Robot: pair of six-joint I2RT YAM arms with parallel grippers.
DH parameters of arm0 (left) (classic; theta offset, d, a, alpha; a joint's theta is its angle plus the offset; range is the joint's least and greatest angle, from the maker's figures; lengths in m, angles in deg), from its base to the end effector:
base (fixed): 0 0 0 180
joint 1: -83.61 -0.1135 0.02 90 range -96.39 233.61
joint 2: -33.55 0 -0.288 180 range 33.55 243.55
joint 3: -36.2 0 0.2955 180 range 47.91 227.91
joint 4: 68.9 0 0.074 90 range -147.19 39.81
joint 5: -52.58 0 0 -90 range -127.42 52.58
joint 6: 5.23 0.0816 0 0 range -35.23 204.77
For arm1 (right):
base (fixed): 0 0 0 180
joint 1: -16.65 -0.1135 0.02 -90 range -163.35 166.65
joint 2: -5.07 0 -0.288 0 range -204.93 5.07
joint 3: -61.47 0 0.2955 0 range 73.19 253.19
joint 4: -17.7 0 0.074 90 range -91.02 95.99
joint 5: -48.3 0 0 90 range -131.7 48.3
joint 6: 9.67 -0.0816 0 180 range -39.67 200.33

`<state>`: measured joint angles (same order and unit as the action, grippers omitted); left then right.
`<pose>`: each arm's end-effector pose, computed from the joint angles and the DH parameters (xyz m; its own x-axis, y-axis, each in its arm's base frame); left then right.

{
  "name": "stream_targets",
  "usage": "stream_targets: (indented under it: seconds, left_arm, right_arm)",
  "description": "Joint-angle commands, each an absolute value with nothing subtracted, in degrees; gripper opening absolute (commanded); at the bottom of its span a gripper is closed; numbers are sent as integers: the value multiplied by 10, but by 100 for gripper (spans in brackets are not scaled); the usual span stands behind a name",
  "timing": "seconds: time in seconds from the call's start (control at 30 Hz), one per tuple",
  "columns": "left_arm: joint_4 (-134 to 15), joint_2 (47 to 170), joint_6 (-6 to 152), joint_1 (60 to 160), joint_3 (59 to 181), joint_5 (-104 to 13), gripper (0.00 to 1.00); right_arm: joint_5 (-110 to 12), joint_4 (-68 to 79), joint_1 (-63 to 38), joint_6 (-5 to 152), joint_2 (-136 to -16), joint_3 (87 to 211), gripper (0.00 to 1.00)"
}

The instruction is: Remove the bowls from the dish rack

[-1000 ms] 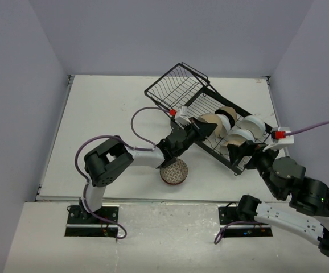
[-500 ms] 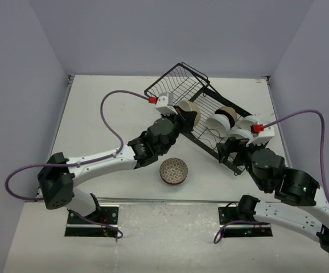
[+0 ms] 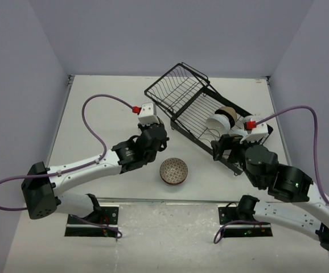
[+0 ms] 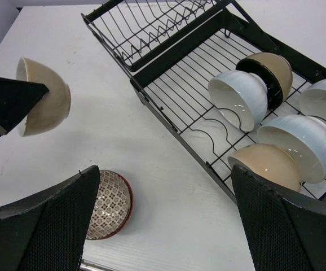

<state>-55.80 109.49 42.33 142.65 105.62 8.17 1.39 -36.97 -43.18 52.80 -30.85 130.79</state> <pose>0.2388 -0.2848 0.3153 -0.2988 -0.4198 -0.8570 0.0708 0.8858 -0.4586 0.1276 0.1085 0.3967 -0.3056 0.1459 -0.9409 -0.1919 0.9585 0.2110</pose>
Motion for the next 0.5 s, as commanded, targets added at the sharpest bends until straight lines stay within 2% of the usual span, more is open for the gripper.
stream_targets:
  seconds: [0.0,0.17,0.47]
  left_arm:
    - [-426,1068,392,1418,1074,196,0]
    - [-322,1102,373,1386,1077,165,0]
    - [-279,1170,408,1346,1079,58,0]
  right_arm:
    - [6,-346,-431,540,-325,1317,99]
    - [-7,-346,-430,549,-350,1322,99]
    - [-24,-367,-376,562,-488,1327,99]
